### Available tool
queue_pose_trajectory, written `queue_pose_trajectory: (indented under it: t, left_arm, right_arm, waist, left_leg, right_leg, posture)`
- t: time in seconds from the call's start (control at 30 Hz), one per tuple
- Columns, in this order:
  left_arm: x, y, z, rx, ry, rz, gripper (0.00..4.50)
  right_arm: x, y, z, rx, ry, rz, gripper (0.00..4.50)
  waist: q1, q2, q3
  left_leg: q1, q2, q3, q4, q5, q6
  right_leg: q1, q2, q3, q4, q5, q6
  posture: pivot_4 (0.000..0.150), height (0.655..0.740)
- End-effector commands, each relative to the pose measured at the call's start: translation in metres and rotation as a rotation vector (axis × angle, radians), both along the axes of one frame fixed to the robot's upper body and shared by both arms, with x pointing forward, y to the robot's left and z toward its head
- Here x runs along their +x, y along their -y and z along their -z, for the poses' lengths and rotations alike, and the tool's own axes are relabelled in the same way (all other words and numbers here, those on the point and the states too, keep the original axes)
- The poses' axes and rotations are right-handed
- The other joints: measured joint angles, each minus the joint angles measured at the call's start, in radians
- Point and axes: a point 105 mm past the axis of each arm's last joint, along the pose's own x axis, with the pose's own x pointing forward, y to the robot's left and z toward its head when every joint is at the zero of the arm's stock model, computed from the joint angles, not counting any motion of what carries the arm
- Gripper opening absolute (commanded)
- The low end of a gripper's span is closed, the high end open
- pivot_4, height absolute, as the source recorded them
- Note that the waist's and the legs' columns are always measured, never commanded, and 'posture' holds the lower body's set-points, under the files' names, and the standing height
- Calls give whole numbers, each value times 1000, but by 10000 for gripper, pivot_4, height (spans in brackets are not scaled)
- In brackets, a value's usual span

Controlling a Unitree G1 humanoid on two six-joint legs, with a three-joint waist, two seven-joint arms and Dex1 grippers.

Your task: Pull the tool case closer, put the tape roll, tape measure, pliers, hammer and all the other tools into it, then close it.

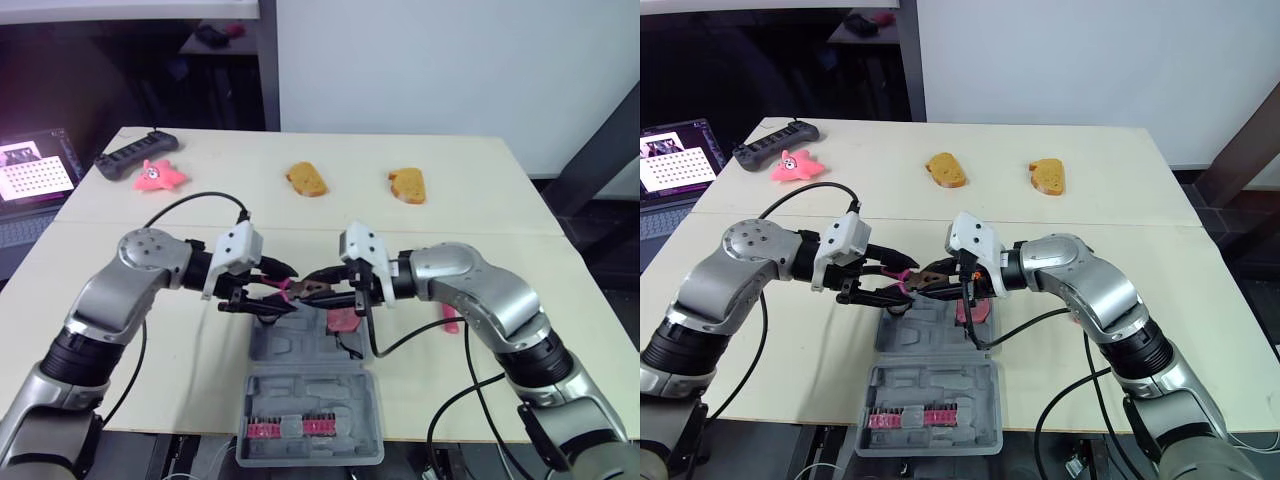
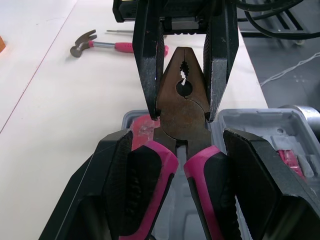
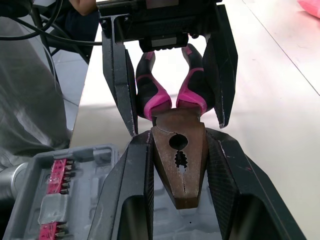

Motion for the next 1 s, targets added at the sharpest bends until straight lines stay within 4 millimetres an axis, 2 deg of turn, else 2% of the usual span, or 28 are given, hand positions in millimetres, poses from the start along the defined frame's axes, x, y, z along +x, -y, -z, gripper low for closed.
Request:
queue_pose_trajectory:
  t: [0.03,0.13,0.2,0.27,0.3,0.5,0.63,0.77,0.9,1.0]
  left_arm:
    - [1,3,-15,-36,60,1,24029]
    - [8,4,-19,-71,51,-53,24029]
    - [8,3,-21,-89,16,-65,34503]
    - [6,0,-23,-89,6,-63,43132]
    - [6,-3,-26,-91,10,-65,45000]
    - [2,-31,-39,-98,12,-128,45000]
    - [-11,-65,-42,-79,5,-231,45000]
    - [-37,-100,-25,-10,-14,-355,45000]
    - [-60,-122,-6,-13,-60,-471,45000]
    - [-66,-138,5,-24,-32,-609,45000]
  right_arm:
    - [-4,-4,-16,59,48,-16,9421]
    - [-5,-4,-18,69,45,-16,9421]
    - [-4,-4,-18,71,44,-14,9421]
    - [-3,-2,-20,74,45,-11,9421]
    - [-3,-1,-21,76,46,-8,9421]
    - [3,10,-26,69,60,-1,9421]
    - [6,22,-22,20,87,-6,9421]
    - [3,24,-9,-39,97,-45,9421]
    - [2,27,20,-128,109,-64,9421]
    - [1,25,34,-167,119,-77,9421]
  waist:
    - [0,0,0]
    - [0,0,0]
    - [0,0,0]
    - [-2,0,0]
    - [-2,0,0]
    - [-2,0,0]
    - [-4,1,0]
    - [-7,1,1]
    - [-5,1,1]
    - [-2,1,1]
  left_leg:
    - [0,0,0,0,0,0]
    - [0,0,0,0,0,0]
    - [0,0,0,0,0,0]
    - [0,0,0,0,0,0]
    - [0,0,0,0,0,0]
    - [0,0,0,0,0,0]
    - [0,0,0,-1,0,0]
    - [0,1,0,-2,0,0]
    - [0,1,1,-2,0,0]
    - [0,1,1,-1,0,0]
  right_leg:
    - [0,0,0,0,0,0]
    - [0,0,0,0,0,0]
    - [0,0,0,0,0,0]
    - [0,0,0,0,0,0]
    - [0,0,0,0,0,0]
    - [0,0,0,0,0,0]
    - [0,0,0,0,0,0]
    - [-2,0,0,0,-1,0]
    - [-1,0,0,-1,-2,-3]
    - [-1,-1,0,-1,-2,-4]
  posture:
    - [1500,7150]
    - [1500,7150]
    - [1500,7150]
    - [1500,7150]
    - [1500,7150]
    - [1500,7150]
    - [1500,7150]
    - [1500,7150]
    - [1500,7150]
    - [1500,7150]
